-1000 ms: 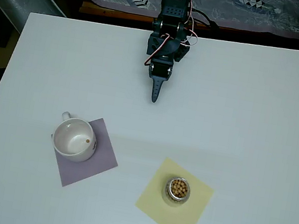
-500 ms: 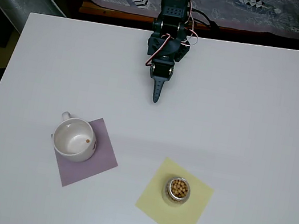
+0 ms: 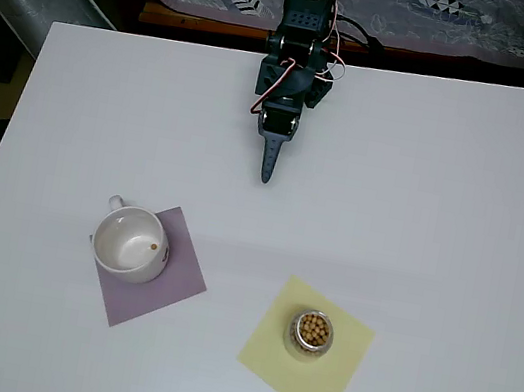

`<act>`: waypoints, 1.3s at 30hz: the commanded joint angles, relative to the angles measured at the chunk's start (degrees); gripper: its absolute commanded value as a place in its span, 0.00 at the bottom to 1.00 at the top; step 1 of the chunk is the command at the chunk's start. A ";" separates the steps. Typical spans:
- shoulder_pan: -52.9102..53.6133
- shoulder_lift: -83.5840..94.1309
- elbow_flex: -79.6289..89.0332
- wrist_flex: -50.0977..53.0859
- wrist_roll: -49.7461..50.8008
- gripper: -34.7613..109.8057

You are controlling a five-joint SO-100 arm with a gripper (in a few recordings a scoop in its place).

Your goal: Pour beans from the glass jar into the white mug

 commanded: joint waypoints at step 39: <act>-12.30 -130.96 -58.27 -105.56 -87.01 0.73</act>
